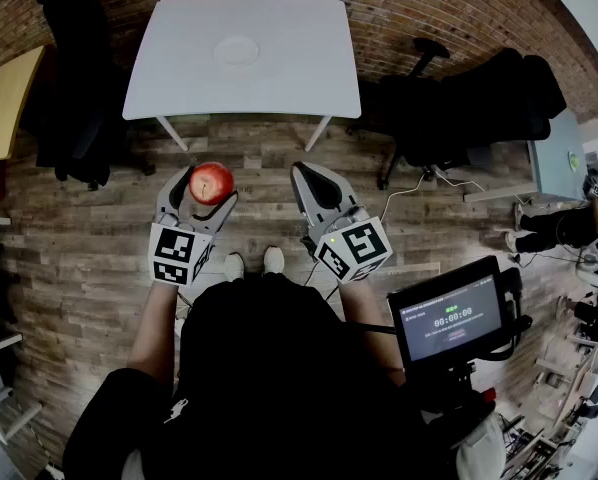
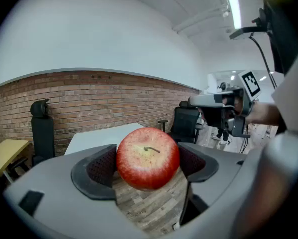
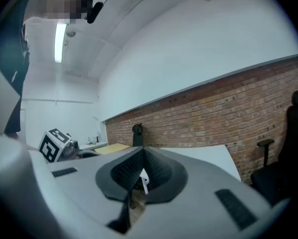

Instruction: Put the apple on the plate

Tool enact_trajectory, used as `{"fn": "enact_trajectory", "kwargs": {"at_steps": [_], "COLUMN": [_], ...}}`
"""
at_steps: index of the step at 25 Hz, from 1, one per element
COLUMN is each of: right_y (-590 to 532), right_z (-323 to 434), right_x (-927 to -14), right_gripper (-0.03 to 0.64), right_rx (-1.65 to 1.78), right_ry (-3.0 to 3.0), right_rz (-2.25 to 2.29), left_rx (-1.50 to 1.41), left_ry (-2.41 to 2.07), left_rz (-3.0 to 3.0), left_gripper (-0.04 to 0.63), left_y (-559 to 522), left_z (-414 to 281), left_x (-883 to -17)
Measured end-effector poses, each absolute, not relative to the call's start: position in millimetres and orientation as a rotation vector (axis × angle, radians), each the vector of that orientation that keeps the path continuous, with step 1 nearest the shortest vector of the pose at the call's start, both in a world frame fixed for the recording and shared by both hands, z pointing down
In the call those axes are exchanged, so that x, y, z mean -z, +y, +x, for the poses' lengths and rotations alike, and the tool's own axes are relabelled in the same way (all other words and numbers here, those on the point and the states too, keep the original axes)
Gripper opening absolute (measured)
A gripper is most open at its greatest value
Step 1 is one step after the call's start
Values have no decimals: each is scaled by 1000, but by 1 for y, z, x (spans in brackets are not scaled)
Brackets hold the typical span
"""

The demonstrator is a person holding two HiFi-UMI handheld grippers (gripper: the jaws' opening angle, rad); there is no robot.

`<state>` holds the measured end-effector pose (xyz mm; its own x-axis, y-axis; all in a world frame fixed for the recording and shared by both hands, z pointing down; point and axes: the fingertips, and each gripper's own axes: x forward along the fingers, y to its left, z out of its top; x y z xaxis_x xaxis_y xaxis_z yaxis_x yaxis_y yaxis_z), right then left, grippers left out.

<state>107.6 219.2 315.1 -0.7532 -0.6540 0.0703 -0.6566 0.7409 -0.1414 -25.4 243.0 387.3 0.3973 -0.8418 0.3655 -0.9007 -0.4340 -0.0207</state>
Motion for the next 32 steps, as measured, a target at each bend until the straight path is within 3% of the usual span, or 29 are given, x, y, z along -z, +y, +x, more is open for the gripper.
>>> {"fn": "enact_trajectory", "kwargs": {"at_steps": [32], "right_y": [222], "right_z": [75], "right_x": [-307], "right_gripper": [3], "right_rx": [-352], "right_ry": [-2903], "right_rz": [1156], "left_rx": [-457], "left_ry": [-1504], "left_rz": [2523], "left_gripper": [393], "left_y": [234], "left_z": [-71], "left_x": [-377]}}
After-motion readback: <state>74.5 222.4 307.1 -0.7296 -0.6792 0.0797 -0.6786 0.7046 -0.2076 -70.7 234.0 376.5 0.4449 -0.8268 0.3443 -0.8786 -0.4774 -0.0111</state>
